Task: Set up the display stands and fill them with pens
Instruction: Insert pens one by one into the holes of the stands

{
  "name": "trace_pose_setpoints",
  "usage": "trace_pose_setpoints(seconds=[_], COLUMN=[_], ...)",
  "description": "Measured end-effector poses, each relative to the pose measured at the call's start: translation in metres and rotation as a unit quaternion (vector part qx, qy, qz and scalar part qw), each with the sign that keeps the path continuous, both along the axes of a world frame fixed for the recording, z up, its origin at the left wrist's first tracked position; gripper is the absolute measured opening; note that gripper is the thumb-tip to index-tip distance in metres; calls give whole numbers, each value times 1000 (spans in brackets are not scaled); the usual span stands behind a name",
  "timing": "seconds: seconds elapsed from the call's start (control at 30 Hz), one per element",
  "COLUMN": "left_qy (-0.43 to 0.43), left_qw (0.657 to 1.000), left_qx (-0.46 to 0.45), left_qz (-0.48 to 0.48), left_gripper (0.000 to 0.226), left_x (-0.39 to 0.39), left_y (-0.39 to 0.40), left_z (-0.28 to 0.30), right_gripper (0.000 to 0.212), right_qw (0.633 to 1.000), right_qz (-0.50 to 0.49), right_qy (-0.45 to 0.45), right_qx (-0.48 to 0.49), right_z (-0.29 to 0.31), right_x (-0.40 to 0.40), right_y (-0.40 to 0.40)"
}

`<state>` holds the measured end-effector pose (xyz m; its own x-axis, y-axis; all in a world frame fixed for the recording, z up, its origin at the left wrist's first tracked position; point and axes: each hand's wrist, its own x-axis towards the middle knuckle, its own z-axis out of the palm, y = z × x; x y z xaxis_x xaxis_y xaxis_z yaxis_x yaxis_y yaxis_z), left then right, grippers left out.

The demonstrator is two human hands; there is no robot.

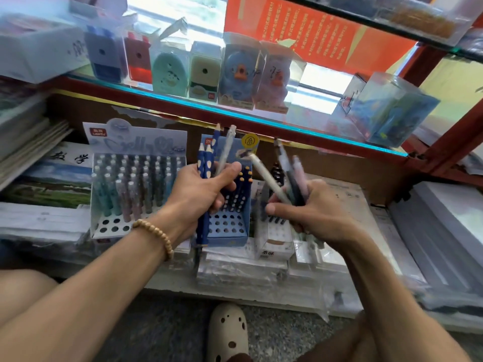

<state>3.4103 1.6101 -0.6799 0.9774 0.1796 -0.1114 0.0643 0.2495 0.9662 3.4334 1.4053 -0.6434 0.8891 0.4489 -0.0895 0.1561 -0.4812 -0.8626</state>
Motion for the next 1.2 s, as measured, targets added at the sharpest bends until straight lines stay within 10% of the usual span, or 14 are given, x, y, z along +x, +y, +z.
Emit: trace_pose_setpoints(seconds=[0.2, 0.63, 1.2], left_qy=[5, 49, 32], left_qw=[1000, 987, 960], left_qx=[2, 128, 264], left_qz=[21, 88, 88], left_gripper=[11, 8, 25], left_x=[-2, -40, -76], left_y=[15, 103, 163], left_z=[6, 10, 30], right_gripper=[14, 14, 9], right_qw=[996, 943, 973], right_qz=[84, -172, -117], right_qy=[10, 129, -172], right_qx=[-16, 254, 97], right_z=[-7, -17, -7], right_x=[8, 18, 23], right_y=[30, 98, 151])
